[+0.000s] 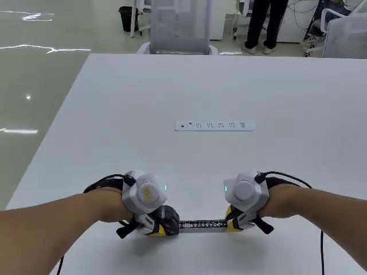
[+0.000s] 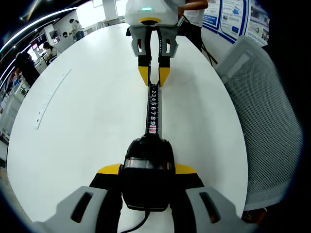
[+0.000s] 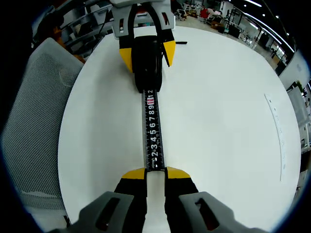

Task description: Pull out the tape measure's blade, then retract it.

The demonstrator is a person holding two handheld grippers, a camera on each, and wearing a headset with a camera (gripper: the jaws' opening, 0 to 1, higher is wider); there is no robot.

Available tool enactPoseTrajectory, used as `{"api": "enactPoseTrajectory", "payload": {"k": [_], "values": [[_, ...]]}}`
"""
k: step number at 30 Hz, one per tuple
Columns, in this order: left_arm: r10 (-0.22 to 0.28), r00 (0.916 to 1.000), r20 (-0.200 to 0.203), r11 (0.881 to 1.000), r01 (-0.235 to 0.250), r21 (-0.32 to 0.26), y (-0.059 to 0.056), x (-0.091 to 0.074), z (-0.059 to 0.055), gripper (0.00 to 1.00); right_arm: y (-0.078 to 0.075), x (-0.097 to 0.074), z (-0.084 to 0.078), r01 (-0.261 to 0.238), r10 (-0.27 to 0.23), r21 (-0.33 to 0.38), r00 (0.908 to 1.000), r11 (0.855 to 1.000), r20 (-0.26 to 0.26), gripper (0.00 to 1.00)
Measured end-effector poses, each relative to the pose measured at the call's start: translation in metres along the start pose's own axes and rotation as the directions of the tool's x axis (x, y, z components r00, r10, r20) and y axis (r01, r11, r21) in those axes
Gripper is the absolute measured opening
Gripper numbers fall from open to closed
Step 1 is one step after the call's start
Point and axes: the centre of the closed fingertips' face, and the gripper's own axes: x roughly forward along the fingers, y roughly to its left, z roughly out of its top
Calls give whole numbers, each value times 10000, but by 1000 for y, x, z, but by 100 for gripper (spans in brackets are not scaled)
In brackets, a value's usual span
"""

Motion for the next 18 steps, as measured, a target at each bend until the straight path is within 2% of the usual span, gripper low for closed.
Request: {"api": "enactPoseTrajectory", "payload": {"k": [18], "values": [[11,10000,-7,10000,-11,-56,0,0,0,33,-2,-2,-12,61,-60,153,9999,9999,-95,11]]}}
